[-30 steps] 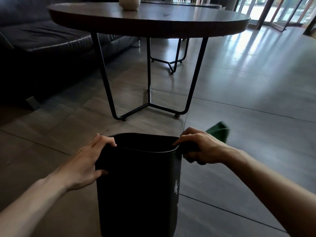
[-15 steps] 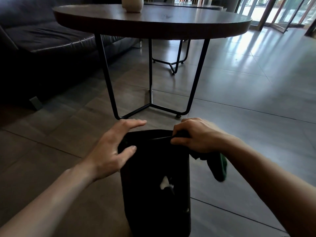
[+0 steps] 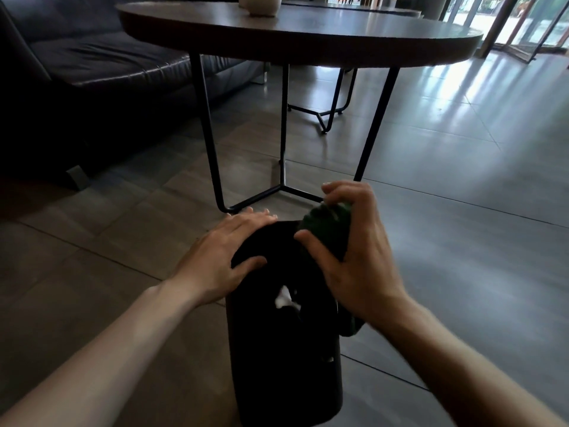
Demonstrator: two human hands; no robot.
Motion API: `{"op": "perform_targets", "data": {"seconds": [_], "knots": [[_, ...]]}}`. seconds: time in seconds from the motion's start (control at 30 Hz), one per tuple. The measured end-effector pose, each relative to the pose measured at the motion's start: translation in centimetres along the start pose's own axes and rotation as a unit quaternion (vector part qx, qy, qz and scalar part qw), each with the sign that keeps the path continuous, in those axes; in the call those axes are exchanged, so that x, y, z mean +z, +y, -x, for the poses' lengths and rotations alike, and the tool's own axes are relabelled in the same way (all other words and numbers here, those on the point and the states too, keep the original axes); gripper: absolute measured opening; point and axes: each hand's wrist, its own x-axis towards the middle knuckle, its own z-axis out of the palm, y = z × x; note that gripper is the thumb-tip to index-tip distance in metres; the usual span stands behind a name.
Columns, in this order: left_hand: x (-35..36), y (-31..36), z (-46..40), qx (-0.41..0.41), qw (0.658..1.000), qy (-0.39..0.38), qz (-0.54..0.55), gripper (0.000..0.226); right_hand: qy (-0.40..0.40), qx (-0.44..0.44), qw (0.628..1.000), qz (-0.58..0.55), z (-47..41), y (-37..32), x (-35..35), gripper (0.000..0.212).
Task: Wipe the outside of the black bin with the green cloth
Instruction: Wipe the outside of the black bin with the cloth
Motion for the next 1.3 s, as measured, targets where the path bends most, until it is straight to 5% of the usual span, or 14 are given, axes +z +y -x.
{"op": "perform_targets", "data": {"seconds": [0.1,0.2,0.33,0.53,0.67,0.77,0.87,1.0,1.07,1.2,1.3], "knots": [[-0.8,-0.6,-1.0,-0.007,1.000,-0.009,0.012,0.067,-0.023,-0.025,0.999,-0.023,2.3,0.0,3.8,0.048],[-0.1,-0.4,-0.8,0.007,1.000,-0.026,-0.008,0.076,-0.129,-0.045,0.986,0.095,7.5,1.4,5.9,0.055],[-0.3,-1.1,-0.3,0.004,1.000,-0.016,-0.016,0.069,-0.196,-0.178,0.941,0.210,12.5,3.4,6.0,0.061],[0.4,-0.2,-0.1,0.038,0.999,-0.019,-0.016,0.069,-0.235,-0.366,0.859,0.271,14.7,5.4,3.7,0.041],[0.1,0.0,-0.2,0.034,0.999,-0.021,-0.013,0.069,-0.145,-0.222,0.938,0.224,8.6,4.6,4.4,0.043],[0.0,0.0,0.0,0.017,1.000,-0.016,-0.002,0.072,-0.110,-0.122,0.963,0.212,6.5,3.8,5.3,0.054],[-0.3,-0.4,0.1,0.009,1.000,-0.012,-0.001,0.067,-0.148,-0.196,0.948,0.203,10.7,4.0,5.6,0.061],[-0.4,-0.9,0.3,0.003,1.000,-0.014,0.006,0.067,-0.270,-0.374,0.849,0.258,17.4,4.9,4.0,0.055],[-0.2,-1.0,0.4,0.002,1.000,-0.012,0.008,0.068,-0.273,-0.382,0.848,0.246,16.4,5.3,3.3,0.052],[-0.5,-1.4,0.4,-0.012,1.000,-0.014,0.014,0.068,-0.148,-0.179,0.951,0.204,8.9,4.8,3.7,0.048],[-0.4,-1.2,0.4,-0.011,1.000,-0.014,0.020,0.068,-0.100,-0.075,0.971,0.206,5.7,3.8,4.5,0.056]]}}
